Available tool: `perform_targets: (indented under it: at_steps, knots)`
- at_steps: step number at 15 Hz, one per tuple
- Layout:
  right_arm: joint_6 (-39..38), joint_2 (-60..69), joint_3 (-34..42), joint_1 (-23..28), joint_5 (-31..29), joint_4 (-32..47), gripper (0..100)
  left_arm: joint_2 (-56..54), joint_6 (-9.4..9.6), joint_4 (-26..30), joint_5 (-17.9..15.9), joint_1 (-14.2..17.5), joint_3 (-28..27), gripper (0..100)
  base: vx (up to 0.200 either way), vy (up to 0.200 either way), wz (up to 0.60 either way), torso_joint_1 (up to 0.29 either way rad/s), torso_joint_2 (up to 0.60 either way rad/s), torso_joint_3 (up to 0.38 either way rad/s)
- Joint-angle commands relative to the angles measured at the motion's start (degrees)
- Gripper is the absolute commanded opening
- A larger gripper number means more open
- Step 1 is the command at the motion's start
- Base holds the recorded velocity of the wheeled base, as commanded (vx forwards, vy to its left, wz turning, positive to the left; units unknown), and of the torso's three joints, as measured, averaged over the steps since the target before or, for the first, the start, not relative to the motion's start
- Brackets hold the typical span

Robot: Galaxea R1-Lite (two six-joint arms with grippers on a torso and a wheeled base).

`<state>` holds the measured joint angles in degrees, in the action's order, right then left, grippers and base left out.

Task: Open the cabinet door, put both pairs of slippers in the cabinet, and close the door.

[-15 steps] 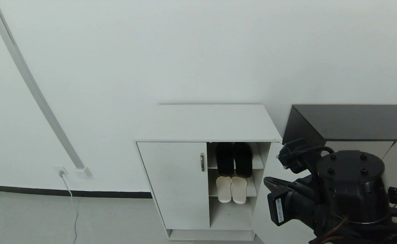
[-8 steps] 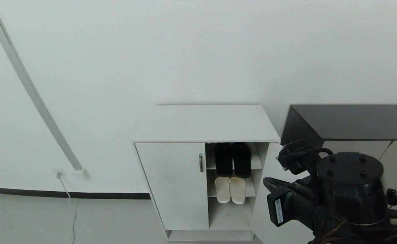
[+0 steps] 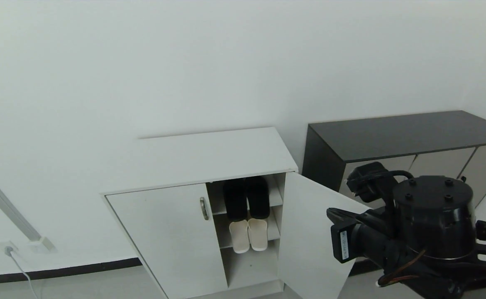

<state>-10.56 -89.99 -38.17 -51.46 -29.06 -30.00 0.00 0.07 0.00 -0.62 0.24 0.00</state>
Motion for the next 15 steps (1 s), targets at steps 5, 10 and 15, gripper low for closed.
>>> perform_targets:
  at_steps: [5, 10, 15]
  knots:
    - [0.0, 0.0, 0.4, 2.1, 0.0, -0.1, 0, 0.0, -0.07, 0.0, 0.1, -0.1, 0.0, 0, -0.12, 0.0, 0.0, 0.001, 0.0, 0.002]
    - [0.9, -3.0, -0.9, 6.6, 0.4, -0.9, 0, 0.0, 0.01, 0.0, 0.1, -0.1, 0.0, 0, -0.12, 0.0, 0.0, 0.0, 0.0, 0.0]
    - [1.9, -16.2, -17.9, 22.5, 6.1, 0.4, 0, 0.0, 0.01, 0.0, 0.2, -0.1, 0.0, 0, 0.0, 0.0, 0.0, 0.0, 0.0, 0.0]
